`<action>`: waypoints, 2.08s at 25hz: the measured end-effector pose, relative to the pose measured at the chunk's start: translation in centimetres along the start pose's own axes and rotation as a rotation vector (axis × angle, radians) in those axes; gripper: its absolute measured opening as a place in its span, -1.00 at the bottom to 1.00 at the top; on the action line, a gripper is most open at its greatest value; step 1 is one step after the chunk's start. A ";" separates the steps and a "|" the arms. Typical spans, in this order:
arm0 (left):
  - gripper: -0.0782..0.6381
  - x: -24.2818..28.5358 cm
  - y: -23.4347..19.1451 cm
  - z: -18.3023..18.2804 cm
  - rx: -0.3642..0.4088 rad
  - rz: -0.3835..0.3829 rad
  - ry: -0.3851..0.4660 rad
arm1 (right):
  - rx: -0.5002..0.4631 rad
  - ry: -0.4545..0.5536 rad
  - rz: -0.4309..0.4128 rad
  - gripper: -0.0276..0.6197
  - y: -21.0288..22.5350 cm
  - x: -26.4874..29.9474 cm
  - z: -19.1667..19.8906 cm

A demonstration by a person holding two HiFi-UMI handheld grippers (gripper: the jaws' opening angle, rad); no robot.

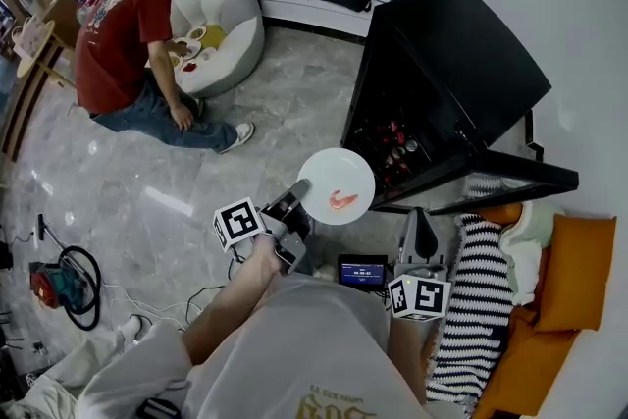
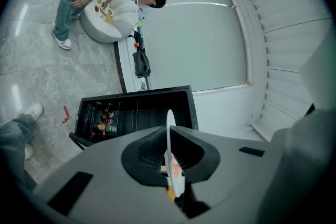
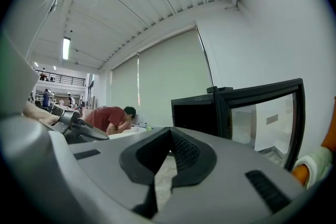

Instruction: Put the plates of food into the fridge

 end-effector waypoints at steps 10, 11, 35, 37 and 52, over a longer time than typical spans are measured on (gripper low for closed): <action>-0.73 4.2 0.2 -6.2 0.021 -0.003 -0.047 | -0.014 -0.008 0.066 -0.89 -0.8 6.8 -0.7; -0.73 4.5 -0.1 -6.7 0.017 -0.007 -0.053 | -0.019 -0.010 0.072 -0.89 -0.9 7.3 -0.6; -0.73 8.3 0.7 -12.9 -0.001 0.005 0.033 | -0.105 0.005 0.010 -0.89 0.3 14.4 -2.4; -0.73 8.6 0.6 -12.7 -0.019 0.003 0.038 | -0.105 -0.009 0.008 -0.89 0.8 14.5 -2.1; -0.73 10.9 -1.7 -11.9 -0.007 -0.069 0.056 | -0.089 -0.052 -0.075 -0.89 2.4 16.5 -0.3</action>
Point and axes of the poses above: the fingertips, and each gripper's own axes: x forward along the fingers, y to its right, z out of its underside, the point moved 8 cm from there along -x, backward along the fingers, and after that the axes turned 1 degree about -z, right-handed, at the moved point
